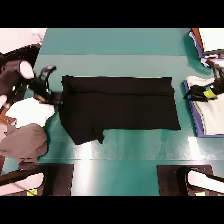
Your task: Fold the shirts.
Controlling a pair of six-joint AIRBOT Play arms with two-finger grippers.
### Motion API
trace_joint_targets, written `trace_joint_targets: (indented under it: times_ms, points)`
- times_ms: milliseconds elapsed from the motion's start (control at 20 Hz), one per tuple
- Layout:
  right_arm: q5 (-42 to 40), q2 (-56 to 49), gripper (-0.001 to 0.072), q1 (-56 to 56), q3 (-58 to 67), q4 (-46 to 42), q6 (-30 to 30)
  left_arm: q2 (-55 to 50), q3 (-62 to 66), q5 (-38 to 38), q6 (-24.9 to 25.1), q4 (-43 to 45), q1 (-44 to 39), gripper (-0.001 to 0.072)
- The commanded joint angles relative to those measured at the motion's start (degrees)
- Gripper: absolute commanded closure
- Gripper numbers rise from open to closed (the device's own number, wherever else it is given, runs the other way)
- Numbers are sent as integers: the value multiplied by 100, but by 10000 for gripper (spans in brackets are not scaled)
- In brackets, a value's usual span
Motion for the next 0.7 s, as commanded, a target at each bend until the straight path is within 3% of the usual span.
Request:
trace_joint_targets:
  times_ms: [0,250,400,650]
  points:
    - [-79,872,342,-175,-876,26,-111,1209,-1777,326,-234,-459,-2,158]
    - [-240,1403,343,-157,-1340,94,-136,1805,-3279,1169,-393,-1209,-2,158]
    - [-278,1508,343,-157,-1408,474,-155,1805,-3530,1886,-321,-1722,-2,158]
    - [-275,1504,343,-157,-1410,776,-157,1801,-3628,2216,-278,-1996,-2,159]
